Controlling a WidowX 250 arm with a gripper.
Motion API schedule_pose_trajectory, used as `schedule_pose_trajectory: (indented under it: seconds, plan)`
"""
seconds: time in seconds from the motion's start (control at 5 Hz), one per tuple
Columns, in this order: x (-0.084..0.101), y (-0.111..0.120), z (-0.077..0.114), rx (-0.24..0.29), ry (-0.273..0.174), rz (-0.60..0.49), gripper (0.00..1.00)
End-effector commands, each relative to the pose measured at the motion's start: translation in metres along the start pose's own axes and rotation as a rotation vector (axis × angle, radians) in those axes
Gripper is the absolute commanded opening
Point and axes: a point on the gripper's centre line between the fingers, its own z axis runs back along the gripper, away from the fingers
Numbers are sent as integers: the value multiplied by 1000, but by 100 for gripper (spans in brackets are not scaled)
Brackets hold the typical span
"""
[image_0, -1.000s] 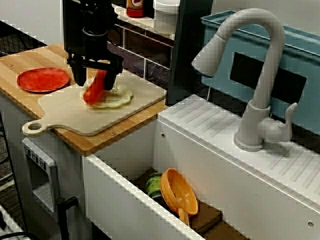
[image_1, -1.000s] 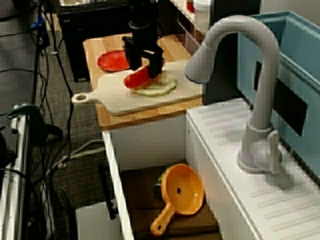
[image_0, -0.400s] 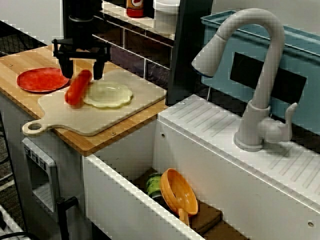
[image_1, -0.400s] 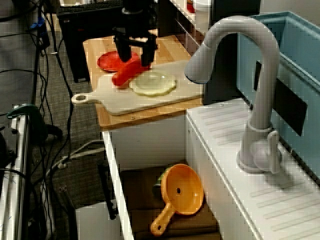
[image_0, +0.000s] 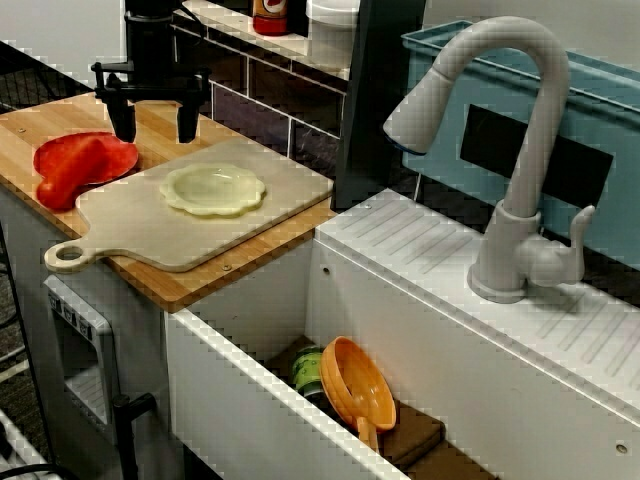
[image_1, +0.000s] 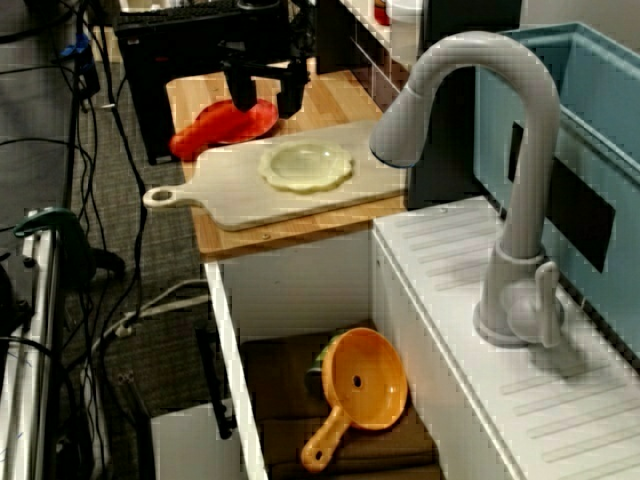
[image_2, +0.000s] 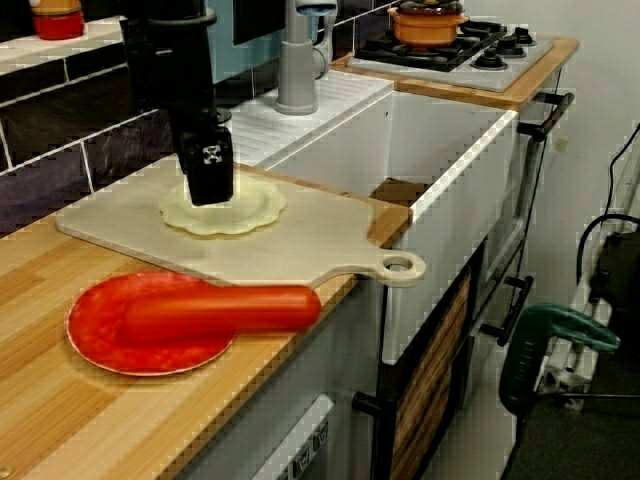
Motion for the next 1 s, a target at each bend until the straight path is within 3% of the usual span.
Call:
schedule_pose_trajectory:
  seconds: [0.0,0.4,0.8]
  plan:
    - [8,14,20,15,-66,-3,100]
    - [1,21,15,22,-76,-31,100]
    - [5,21,23,18,-76,-45,100]
